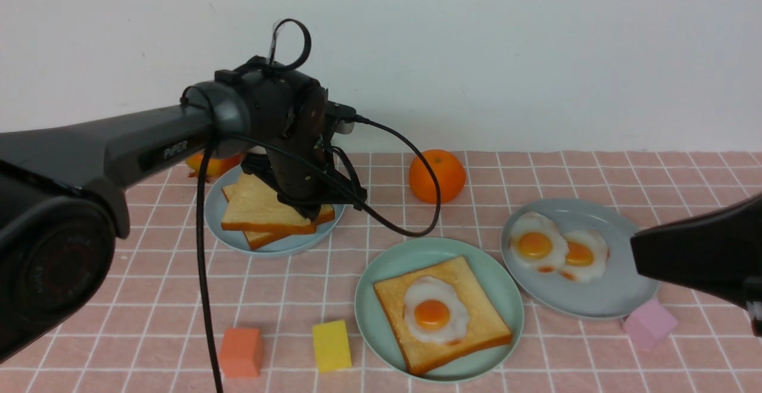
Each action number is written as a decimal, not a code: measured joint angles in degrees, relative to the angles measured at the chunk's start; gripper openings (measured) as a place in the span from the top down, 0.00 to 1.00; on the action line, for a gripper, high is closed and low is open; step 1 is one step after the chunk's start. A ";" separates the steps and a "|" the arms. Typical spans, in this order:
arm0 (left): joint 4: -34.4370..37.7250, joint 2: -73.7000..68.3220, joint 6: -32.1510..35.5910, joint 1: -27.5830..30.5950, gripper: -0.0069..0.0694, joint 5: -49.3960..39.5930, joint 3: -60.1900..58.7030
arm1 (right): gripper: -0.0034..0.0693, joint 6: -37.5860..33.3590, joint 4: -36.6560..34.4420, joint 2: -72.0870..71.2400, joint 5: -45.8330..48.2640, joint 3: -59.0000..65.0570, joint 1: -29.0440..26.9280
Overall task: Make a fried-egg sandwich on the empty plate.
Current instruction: Use the left arm to grab a slice of bread
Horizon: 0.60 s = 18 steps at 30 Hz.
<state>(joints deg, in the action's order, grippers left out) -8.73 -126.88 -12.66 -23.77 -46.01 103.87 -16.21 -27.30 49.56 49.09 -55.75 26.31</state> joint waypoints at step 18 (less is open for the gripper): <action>0.45 4.75 1.09 0.00 0.89 -1.97 0.00 | 0.89 -0.01 -0.78 0.00 0.62 0.00 0.00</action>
<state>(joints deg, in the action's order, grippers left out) -8.28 -122.12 -11.57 -23.77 -47.99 103.87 -16.22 -28.08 49.56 49.71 -55.75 26.31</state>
